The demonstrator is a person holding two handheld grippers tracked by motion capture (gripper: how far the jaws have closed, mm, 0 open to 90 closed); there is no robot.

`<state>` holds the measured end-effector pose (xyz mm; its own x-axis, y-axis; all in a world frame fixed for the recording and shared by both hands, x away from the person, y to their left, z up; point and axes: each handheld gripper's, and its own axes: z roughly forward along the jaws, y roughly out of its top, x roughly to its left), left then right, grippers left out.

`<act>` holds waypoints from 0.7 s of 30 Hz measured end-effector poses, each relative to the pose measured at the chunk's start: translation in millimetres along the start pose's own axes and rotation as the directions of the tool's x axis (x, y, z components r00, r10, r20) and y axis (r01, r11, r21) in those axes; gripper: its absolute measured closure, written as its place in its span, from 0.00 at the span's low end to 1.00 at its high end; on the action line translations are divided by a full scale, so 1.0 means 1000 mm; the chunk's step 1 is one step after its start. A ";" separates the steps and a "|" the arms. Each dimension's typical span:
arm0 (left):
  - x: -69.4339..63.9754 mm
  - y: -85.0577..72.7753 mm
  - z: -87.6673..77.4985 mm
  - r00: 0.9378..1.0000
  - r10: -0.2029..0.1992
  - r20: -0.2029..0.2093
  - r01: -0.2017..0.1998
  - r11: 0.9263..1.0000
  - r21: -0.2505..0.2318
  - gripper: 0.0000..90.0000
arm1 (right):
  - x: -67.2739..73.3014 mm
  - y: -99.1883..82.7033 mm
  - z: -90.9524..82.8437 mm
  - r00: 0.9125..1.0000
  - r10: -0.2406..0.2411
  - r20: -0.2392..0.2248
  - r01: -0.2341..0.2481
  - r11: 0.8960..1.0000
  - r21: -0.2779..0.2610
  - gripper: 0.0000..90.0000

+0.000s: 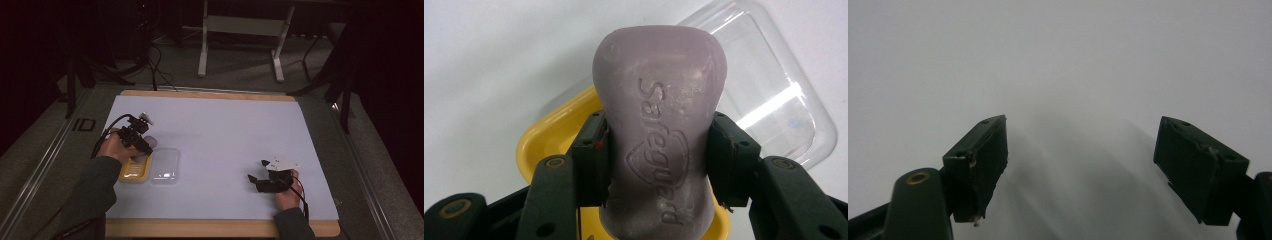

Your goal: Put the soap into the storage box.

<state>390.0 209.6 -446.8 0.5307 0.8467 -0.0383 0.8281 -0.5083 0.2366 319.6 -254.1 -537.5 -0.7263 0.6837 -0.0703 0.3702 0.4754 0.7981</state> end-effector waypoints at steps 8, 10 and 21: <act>0.007 -0.011 0.003 0.999 -0.039 0.001 0.039 0.999 0.003 0.55 | 0.000 0.000 0.000 1.000 -0.001 0.000 0.001 1.000 0.000 0.24; 0.009 -0.013 0.004 0.999 -0.047 -0.006 0.047 0.999 0.008 0.55 | 0.000 0.000 0.000 1.000 -0.003 0.001 0.003 1.000 0.000 0.24; 0.014 -0.025 0.016 0.997 -0.075 -0.003 0.075 0.996 0.040 0.55 | 0.000 0.000 0.000 1.000 -0.005 0.002 0.005 1.000 0.000 0.24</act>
<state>379.0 231.8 -468.6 0.4664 0.8829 -0.0535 0.8722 -0.4490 0.1941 319.6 -253.6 -537.7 -0.7271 0.6824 -0.0754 0.3668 0.4790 0.7975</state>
